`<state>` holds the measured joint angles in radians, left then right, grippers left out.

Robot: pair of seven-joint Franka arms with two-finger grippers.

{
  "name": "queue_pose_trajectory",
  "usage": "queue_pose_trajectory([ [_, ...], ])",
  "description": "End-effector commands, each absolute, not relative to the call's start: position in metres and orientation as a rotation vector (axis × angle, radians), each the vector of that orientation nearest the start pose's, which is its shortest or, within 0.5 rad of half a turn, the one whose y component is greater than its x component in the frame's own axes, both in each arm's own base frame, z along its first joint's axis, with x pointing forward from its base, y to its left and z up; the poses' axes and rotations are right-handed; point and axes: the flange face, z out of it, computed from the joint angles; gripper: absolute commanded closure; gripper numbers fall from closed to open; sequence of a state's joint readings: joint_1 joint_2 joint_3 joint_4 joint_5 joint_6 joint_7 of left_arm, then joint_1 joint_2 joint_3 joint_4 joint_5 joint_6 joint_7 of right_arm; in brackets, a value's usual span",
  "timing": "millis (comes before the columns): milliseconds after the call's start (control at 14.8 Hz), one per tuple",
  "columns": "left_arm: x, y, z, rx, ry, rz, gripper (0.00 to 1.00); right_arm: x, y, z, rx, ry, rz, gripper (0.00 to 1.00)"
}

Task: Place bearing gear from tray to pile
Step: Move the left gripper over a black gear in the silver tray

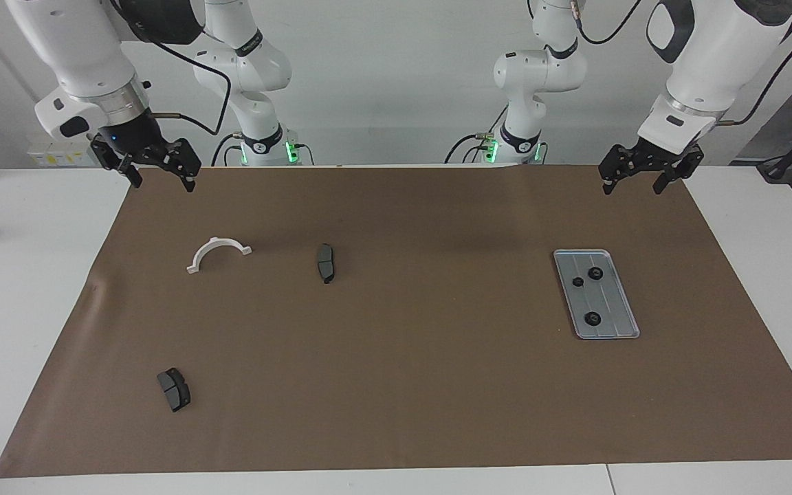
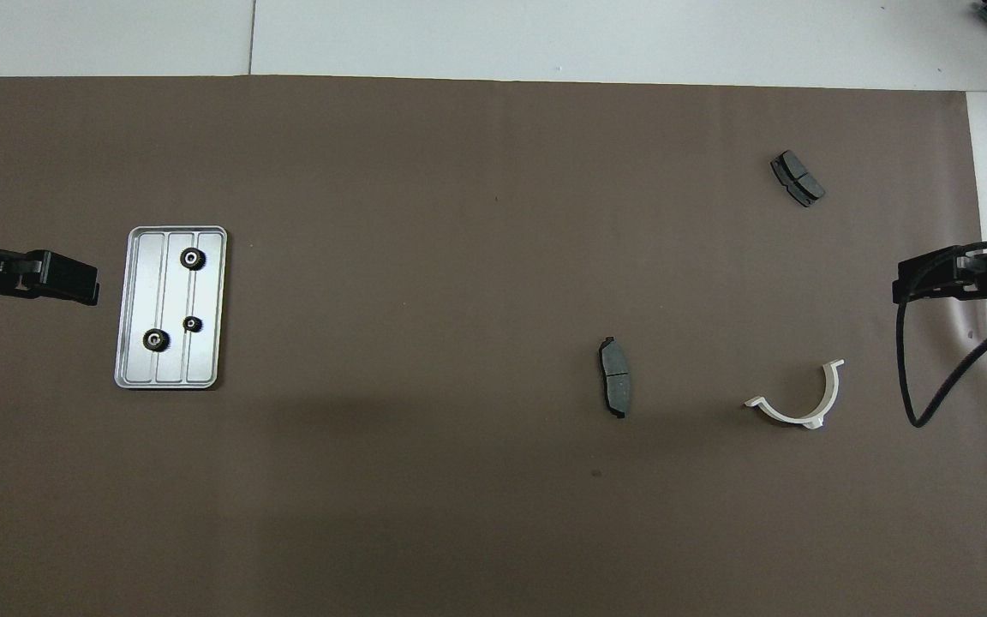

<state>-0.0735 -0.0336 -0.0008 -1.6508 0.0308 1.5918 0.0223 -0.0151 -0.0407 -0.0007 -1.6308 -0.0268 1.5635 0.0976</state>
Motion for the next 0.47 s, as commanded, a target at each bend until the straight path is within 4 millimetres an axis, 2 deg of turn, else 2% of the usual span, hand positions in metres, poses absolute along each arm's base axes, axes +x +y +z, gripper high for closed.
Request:
queue_pose_trajectory([
  [0,0.534,-0.04,0.607,-3.124,0.155,-0.01,0.0,0.536,-0.01,0.619,-3.159,0.194,0.027,0.0],
  [68,0.537,-0.037,0.601,-3.124,0.163,-0.041,0.0,0.536,-0.01,0.619,-3.159,0.194,0.027,0.0],
  [407,0.524,-0.034,0.557,-3.121,0.171,-0.158,0.0,0.536,-0.01,0.619,-3.159,0.194,0.027,0.0],
])
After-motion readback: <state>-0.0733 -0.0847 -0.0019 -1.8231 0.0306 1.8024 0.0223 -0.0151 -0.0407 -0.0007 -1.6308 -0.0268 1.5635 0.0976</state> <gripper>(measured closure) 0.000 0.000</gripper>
